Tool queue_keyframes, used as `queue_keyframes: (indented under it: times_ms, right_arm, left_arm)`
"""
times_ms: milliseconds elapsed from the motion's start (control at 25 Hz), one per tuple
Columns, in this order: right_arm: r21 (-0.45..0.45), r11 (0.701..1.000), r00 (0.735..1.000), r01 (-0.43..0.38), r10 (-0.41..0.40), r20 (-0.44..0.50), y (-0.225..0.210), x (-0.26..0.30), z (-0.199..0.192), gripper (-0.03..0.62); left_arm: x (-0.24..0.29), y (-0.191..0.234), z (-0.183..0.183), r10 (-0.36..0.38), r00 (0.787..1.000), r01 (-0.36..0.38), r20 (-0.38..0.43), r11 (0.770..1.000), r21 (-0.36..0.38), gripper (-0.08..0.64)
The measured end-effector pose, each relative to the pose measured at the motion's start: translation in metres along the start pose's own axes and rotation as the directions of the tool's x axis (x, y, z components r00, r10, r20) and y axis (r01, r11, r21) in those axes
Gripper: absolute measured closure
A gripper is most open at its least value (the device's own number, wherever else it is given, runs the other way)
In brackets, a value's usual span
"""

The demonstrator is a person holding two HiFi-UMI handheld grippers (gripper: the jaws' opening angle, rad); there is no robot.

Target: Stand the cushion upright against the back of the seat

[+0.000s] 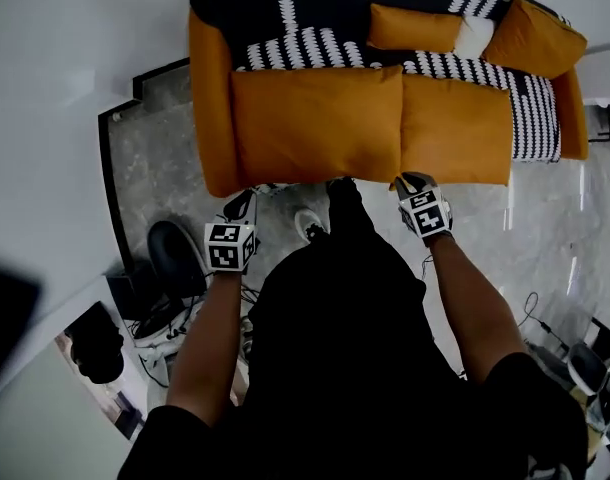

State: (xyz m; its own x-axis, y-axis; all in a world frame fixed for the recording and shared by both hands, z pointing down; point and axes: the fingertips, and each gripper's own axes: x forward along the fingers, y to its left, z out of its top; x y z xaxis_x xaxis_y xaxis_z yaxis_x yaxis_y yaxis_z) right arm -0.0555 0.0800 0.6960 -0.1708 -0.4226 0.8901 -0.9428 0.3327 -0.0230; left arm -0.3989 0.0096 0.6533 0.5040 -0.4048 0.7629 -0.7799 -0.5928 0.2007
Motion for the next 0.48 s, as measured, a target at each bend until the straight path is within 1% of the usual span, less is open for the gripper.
queue_keyframes:
  times_ms: [40, 80, 120, 160, 280, 480]
  right_arm:
    - [-0.015, 1.0, 1.0, -0.007, 0.007, -0.028, -0.001, 0.011, -0.006, 0.531]
    - [-0.034, 0.999, 0.998, -0.014, 0.012, -0.054, -0.001, 0.022, -0.011, 0.485]
    - [-0.053, 0.998, 0.997, -0.02, 0.015, -0.078, -0.002, 0.033, -0.016, 0.463]
    - [-0.069, 0.997, 0.995, -0.024, 0.017, -0.099, -0.002, 0.043, -0.021, 0.458]
    - [-0.1, 0.995, 0.989, -0.021, 0.007, -0.146, -0.003, 0.068, -0.035, 0.449]
    - [-0.106, 0.994, 0.977, 0.0, -0.022, -0.211, -0.01, 0.097, -0.056, 0.403]
  left_arm:
    - [0.009, 0.003, -0.009, 0.006, 1.0, -0.006, -0.023, 1.0, -0.006, 0.538]
    - [0.019, 0.007, -0.019, 0.013, 0.999, -0.013, -0.047, 1.0, -0.011, 0.534]
    - [0.029, 0.012, -0.029, 0.02, 0.997, -0.021, -0.072, 1.0, -0.017, 0.502]
    - [0.038, 0.018, -0.039, 0.029, 0.995, -0.031, -0.098, 0.999, -0.022, 0.463]
    - [0.059, 0.034, -0.067, 0.054, 0.987, -0.062, -0.151, 0.997, -0.048, 0.449]
    - [0.087, 0.056, -0.094, 0.097, 0.977, -0.115, -0.188, 0.989, -0.09, 0.426]
